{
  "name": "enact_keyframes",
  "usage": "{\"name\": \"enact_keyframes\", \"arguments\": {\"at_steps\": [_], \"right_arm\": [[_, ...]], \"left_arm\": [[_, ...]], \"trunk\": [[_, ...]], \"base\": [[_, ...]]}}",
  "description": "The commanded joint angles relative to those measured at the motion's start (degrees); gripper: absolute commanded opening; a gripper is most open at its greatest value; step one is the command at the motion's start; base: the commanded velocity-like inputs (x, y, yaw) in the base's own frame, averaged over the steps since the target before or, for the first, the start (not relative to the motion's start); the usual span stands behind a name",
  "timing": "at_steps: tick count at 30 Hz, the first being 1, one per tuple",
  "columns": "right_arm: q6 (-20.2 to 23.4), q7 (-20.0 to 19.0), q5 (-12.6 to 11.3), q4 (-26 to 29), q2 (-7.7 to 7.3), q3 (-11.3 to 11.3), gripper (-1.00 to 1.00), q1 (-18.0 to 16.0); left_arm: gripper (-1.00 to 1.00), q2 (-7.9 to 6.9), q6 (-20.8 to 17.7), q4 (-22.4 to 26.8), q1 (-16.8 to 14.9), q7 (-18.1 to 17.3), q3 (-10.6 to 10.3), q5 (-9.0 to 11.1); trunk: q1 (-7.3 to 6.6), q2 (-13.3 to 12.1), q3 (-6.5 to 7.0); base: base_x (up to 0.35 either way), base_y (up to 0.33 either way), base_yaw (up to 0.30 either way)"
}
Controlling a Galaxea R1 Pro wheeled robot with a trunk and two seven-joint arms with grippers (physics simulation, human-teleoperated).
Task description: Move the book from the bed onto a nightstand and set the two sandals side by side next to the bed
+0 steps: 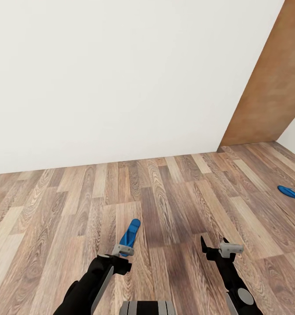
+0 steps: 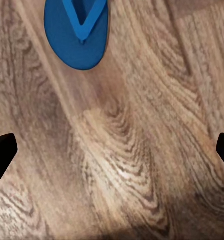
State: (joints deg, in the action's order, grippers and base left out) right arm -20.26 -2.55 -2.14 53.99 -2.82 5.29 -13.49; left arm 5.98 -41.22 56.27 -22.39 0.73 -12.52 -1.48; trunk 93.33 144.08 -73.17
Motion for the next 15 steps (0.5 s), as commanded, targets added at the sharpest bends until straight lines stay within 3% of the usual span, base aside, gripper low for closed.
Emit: {"name": "enact_keyframes", "arguments": {"at_steps": [1, 5, 11, 15], "right_arm": [[-0.17, -0.27, -0.23, -0.03, 0.00, 0.07, 1.00, -0.01], [-0.16, -0.27, -0.23, -0.03, 0.00, 0.07, 1.00, -0.03], [-0.17, -0.27, -0.23, -0.03, 0.00, 0.07, 1.00, 0.00], [-0.13, -0.27, -0.23, -0.03, 0.00, 0.01, 1.00, 0.00]], "left_arm": [[1.00, -0.01, -0.26, 0.06, -0.02, 0.07, -0.06, -0.16], [1.00, -0.02, -0.26, 0.07, -0.02, 0.13, -0.05, -0.18], [1.00, -0.01, 0.37, 0.07, -0.02, 0.14, -0.08, -0.19], [1.00, -0.01, 0.87, 0.07, -0.02, 0.15, -0.12, -0.19]], "trunk": [[-0.01, 0.02, -0.04], [-0.01, 0.02, -0.04], [-0.01, 0.02, -0.04], [-0.01, 0.02, -0.04]], "base": [[0.000, 0.000, 0.000], [0.074, 0.000, 0.000], [0.222, 0.000, 0.000], [0.046, 0.000, 0.000]]}}
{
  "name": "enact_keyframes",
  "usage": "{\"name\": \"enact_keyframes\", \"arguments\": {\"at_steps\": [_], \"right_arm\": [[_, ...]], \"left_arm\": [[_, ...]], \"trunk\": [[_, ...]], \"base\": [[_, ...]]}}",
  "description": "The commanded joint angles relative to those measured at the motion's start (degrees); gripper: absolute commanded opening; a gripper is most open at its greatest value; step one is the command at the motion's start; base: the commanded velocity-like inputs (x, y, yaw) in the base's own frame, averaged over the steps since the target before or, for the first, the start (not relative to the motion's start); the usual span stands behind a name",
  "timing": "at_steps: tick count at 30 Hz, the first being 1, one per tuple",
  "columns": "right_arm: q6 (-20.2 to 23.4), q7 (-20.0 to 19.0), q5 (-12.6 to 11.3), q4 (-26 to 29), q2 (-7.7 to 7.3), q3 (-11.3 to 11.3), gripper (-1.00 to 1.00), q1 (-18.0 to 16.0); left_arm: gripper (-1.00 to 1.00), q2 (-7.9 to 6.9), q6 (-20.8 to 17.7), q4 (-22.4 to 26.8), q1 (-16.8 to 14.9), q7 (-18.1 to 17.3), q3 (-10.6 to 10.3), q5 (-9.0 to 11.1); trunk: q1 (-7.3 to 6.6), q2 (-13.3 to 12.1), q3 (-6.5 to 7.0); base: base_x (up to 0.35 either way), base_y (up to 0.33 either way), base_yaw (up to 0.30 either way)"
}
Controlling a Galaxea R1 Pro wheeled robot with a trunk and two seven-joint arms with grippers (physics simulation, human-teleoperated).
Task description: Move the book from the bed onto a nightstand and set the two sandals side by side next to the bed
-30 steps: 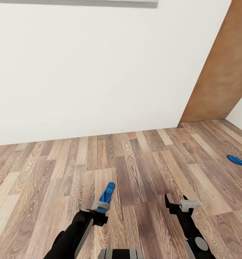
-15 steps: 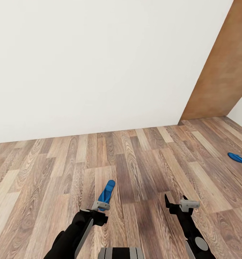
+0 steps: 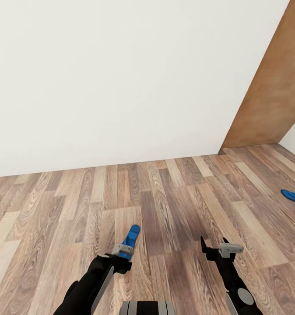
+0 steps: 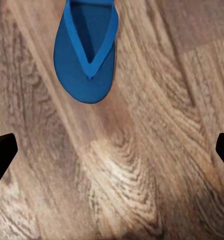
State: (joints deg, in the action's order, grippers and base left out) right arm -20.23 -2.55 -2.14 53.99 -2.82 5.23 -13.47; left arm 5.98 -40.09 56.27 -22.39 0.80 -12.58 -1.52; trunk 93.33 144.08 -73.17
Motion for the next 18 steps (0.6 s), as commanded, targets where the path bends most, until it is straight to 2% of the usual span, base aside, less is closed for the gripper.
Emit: {"name": "enact_keyframes", "arguments": {"at_steps": [1, 4, 10, 18], "right_arm": [[-0.17, -0.27, -0.23, -0.03, 0.00, 0.06, 1.00, -0.01], [-0.18, -0.27, -0.23, -0.03, 0.00, 0.04, 1.00, -0.03], [-0.18, -0.27, -0.23, -0.03, 0.00, 0.04, 1.00, -0.04], [-0.18, -0.27, -0.23, -0.03, 0.00, 0.04, 1.00, -0.03]], "left_arm": [[1.00, -0.01, -0.24, 0.06, -0.02, 0.08, -0.07, -0.15], [1.00, 0.00, -0.19, 0.06, -0.02, 0.08, -0.04, -0.15], [1.00, 0.00, -0.17, 0.06, -0.02, 0.08, -0.25, -0.15], [1.00, 0.00, -0.16, 0.01, -0.02, 0.08, -0.30, -0.15]], "trunk": [[-0.01, 0.02, -0.04], [-0.01, 0.02, -0.04], [-0.01, 0.02, -0.04], [-0.01, 0.02, -0.04]], "base": [[0.020, 0.000, 0.000], [0.074, 0.000, 0.000], [0.230, 0.000, 0.000], [0.056, 0.000, 0.000]]}}
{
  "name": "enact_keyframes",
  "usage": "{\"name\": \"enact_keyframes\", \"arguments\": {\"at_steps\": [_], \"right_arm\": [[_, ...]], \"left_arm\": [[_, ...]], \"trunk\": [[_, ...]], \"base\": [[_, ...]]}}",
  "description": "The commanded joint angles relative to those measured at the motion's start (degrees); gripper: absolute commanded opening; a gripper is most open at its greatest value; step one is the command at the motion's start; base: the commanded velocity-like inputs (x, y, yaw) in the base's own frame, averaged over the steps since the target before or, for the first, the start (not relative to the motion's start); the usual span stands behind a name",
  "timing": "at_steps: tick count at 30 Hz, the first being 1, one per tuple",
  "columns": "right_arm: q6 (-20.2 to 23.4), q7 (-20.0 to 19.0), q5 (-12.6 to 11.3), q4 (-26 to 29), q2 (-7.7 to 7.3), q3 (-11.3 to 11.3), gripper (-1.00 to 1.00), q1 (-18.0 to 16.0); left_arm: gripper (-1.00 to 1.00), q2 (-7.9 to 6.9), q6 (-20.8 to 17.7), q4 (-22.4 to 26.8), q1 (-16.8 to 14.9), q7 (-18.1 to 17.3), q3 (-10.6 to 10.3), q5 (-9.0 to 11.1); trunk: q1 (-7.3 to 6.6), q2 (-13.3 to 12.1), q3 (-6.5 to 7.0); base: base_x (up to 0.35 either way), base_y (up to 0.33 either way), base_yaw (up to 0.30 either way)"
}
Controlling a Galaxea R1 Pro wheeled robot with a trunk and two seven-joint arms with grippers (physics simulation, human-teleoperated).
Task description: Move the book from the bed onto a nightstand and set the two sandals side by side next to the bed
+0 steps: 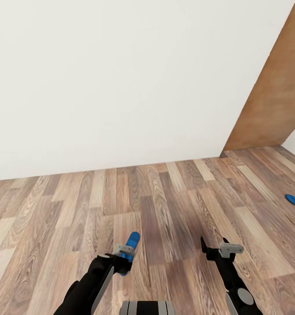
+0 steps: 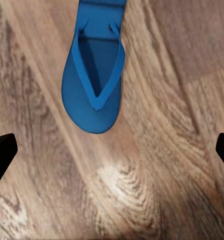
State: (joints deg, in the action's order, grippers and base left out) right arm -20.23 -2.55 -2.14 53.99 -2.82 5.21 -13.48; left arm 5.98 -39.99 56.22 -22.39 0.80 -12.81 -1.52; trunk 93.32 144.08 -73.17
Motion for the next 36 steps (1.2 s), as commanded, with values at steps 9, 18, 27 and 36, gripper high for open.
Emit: {"name": "enact_keyframes", "arguments": {"at_steps": [9, 18, 27, 36], "right_arm": [[-0.20, -0.27, -0.23, -0.03, 0.00, 0.06, 1.00, -0.05], [-0.22, -0.27, -0.23, -0.03, 0.00, 0.06, 1.00, -0.04], [-0.20, -0.27, -0.23, -0.03, 0.00, 0.06, 1.00, -0.01], [-0.22, -0.27, -0.23, -0.03, 0.00, 0.06, 1.00, 0.00]], "left_arm": [[1.00, -0.01, -0.27, 0.03, -0.02, 0.08, -0.11, -0.15], [1.00, -0.01, -0.27, 0.03, -0.02, 0.08, -0.19, -0.15], [1.00, 0.07, -0.27, 0.03, -0.02, 0.08, -0.20, -0.15], [1.00, 0.08, -0.27, 0.10, -0.02, 0.08, -0.20, -0.15]], "trunk": [[0.00, 0.01, -0.04], [0.00, 0.01, -0.04], [0.16, 0.09, -1.37], [0.39, 0.21, -3.36]], "base": [[0.289, 0.000, 0.000], [0.076, 0.000, 0.000], [0.003, 0.000, 0.000], [0.000, 0.000, 0.000]]}}
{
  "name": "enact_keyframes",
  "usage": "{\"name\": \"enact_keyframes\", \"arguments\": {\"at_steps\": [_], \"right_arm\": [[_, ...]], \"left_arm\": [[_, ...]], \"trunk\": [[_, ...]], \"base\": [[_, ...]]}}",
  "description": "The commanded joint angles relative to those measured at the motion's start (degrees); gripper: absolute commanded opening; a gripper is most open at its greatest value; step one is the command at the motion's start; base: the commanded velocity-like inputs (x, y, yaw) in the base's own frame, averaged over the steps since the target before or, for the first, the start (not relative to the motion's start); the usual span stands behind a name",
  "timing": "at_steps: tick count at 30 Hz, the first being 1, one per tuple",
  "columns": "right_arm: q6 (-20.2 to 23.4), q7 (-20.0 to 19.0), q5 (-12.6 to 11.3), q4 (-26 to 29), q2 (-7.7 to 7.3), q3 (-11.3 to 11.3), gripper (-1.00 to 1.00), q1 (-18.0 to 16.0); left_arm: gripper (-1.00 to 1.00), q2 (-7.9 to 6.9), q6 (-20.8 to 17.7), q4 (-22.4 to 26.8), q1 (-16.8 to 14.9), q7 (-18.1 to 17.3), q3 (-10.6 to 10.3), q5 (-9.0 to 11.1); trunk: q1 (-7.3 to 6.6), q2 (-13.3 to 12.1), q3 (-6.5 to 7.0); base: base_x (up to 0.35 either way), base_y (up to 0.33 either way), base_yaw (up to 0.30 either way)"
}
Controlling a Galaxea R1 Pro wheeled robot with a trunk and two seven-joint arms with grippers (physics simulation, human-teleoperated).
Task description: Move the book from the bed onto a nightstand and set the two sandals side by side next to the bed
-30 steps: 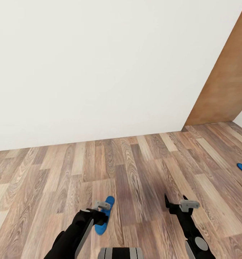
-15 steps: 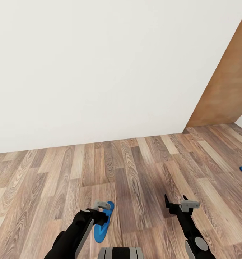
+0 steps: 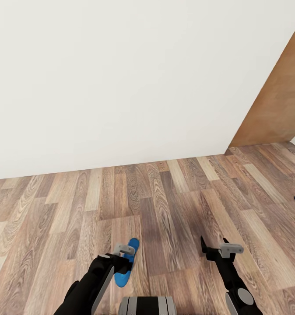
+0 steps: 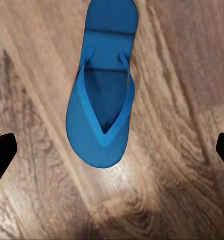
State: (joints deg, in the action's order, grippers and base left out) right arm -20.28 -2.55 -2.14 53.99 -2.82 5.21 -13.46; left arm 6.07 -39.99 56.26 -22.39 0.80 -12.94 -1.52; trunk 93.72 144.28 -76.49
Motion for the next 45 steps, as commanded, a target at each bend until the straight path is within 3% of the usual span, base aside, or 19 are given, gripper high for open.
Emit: {"name": "enact_keyframes", "arguments": {"at_steps": [1, 7, 13, 30, 37, 45], "right_arm": [[-0.16, -0.27, -0.23, -0.03, 0.00, 0.06, 1.00, -0.03], [-0.14, -0.27, -0.23, -0.03, 0.00, 0.07, 1.00, -0.02], [-1.05, -0.25, -0.23, 0.66, 0.00, 0.13, 1.00, 0.00], [-19.62, -0.09, -0.33, 2.04, -0.11, 1.04, 1.00, 0.01], [-34.21, -0.17, -0.64, 1.65, -0.02, 1.02, 1.00, 0.01], [-35.29, -0.22, -0.68, -0.69, -0.05, 1.00, 1.00, 0.01]], "left_arm": [[1.00, 0.00, -0.27, 0.05, -0.02, 0.08, -0.07, -0.15], [1.00, 0.00, -0.27, 0.05, -0.02, 0.08, -0.07, -0.15], [1.00, 0.00, -0.27, 0.02, -0.02, 0.08, -0.07, -0.15], [1.00, 0.05, -0.27, -0.01, -0.02, 0.08, -0.07, -0.06], [1.00, 0.08, -0.27, -0.01, -0.02, 0.08, -0.08, -0.03], [1.00, 0.08, -0.27, 0.01, -0.02, 0.08, -0.07, 0.15]], "trunk": [[0.01, 0.03, -0.27], [0.17, 0.11, -1.60], [0.17, 0.11, -1.60], [0.17, 0.11, -1.60], [0.17, 0.11, -1.60], [0.22, 0.14, -2.04]], "base": [[0.000, 0.000, 0.000], [0.000, 0.000, 0.000], [0.000, 0.000, 0.000], [0.000, 0.000, 0.000], [0.000, 0.000, 0.000], [0.000, 0.000, 0.000]]}}
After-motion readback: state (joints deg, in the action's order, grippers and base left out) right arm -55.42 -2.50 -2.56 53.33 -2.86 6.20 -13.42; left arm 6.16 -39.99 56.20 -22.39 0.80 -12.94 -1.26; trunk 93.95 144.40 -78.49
